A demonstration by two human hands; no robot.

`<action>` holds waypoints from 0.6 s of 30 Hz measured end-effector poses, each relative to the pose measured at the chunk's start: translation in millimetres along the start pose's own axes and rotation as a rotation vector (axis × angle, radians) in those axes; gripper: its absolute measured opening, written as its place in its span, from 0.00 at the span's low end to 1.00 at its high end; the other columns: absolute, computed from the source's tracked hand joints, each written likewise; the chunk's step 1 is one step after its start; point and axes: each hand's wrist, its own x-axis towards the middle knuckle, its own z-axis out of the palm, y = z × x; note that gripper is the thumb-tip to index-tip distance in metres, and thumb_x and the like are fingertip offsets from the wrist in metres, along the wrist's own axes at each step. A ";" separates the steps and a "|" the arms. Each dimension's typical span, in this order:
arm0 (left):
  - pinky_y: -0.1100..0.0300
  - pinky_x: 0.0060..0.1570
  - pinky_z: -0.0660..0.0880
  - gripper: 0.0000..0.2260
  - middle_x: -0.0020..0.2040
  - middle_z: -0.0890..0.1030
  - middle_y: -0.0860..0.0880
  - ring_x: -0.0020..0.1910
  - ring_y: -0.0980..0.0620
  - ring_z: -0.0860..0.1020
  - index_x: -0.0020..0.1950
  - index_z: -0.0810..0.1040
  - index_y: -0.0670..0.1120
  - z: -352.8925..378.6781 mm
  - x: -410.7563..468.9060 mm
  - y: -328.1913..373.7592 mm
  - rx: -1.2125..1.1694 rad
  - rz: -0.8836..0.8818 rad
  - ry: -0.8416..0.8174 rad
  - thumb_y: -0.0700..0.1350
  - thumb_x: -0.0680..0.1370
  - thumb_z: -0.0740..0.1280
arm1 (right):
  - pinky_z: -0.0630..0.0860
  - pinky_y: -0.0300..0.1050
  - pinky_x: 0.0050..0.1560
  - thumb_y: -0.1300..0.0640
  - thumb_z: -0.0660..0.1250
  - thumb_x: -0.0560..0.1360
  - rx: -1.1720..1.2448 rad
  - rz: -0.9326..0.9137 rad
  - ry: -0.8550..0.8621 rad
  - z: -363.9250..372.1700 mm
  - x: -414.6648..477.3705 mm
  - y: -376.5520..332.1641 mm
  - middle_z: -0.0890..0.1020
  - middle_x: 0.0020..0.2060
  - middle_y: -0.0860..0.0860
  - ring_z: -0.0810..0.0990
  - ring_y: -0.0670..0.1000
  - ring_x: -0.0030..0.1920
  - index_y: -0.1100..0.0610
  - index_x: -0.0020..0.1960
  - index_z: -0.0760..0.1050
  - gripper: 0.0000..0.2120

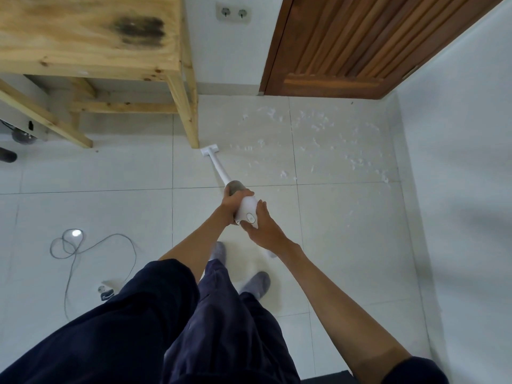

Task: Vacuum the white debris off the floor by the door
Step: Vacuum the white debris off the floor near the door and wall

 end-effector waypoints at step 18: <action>0.37 0.49 0.80 0.37 0.61 0.81 0.41 0.55 0.37 0.83 0.68 0.65 0.66 3.9 -0.6 1.4 -0.065 -0.042 -0.027 0.50 0.65 0.77 | 0.67 0.53 0.70 0.57 0.58 0.82 -0.015 -0.014 0.051 -17.5 6.6 -26.3 0.53 0.79 0.56 0.61 0.59 0.75 0.57 0.79 0.44 0.32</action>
